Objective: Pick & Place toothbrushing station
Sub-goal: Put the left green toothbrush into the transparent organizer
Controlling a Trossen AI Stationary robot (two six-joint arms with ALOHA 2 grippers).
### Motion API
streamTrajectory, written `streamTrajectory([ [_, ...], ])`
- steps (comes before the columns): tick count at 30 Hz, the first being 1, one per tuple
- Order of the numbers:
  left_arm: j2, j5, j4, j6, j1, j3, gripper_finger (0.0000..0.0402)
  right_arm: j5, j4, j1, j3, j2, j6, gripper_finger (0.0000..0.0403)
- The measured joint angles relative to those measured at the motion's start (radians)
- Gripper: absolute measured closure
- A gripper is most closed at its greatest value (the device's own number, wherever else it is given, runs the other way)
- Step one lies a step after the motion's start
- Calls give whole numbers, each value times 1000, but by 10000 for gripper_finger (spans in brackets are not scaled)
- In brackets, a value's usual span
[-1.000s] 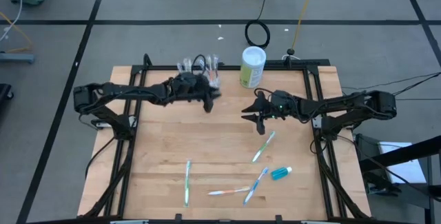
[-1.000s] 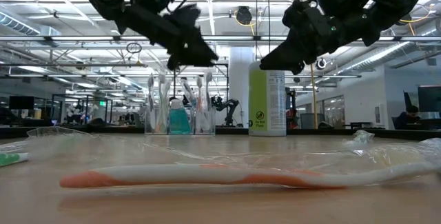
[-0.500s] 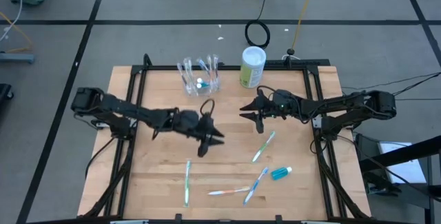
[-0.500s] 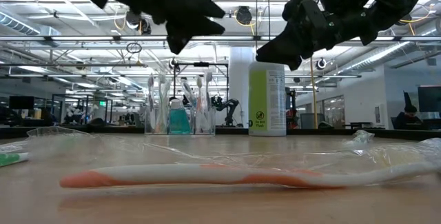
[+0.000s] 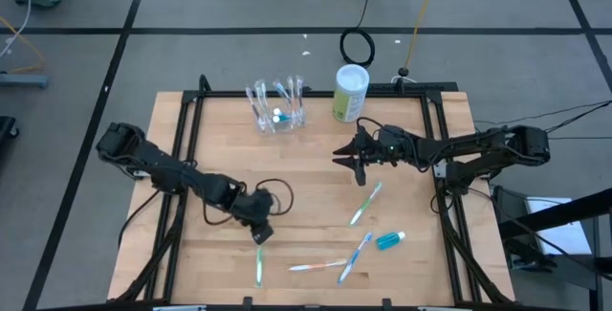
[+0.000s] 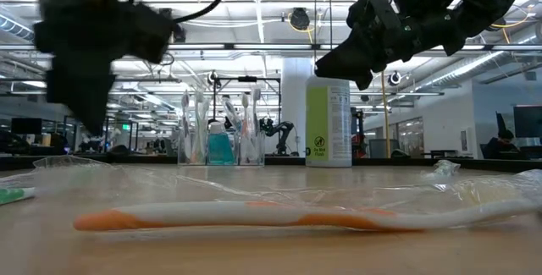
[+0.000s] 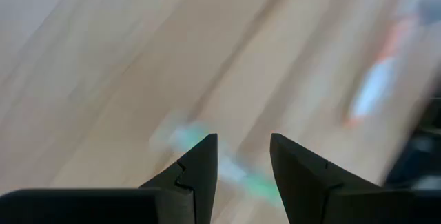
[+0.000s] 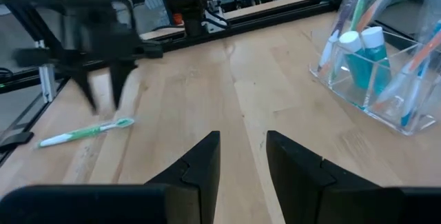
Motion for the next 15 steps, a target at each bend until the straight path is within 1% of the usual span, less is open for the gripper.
streamTrajectory([
  [4,0,-39,-130,-120,-38,0,261,0,0,22,0,0,0,291],
  [7,0,-60,-137,-188,-55,0,261,0,0,39,0,0,0,291],
  [10,13,-27,-110,-292,-71,0,261,0,0,50,0,0,-3,291],
  [15,70,29,-102,-343,-89,0,261,0,0,52,0,0,-3,291],
])
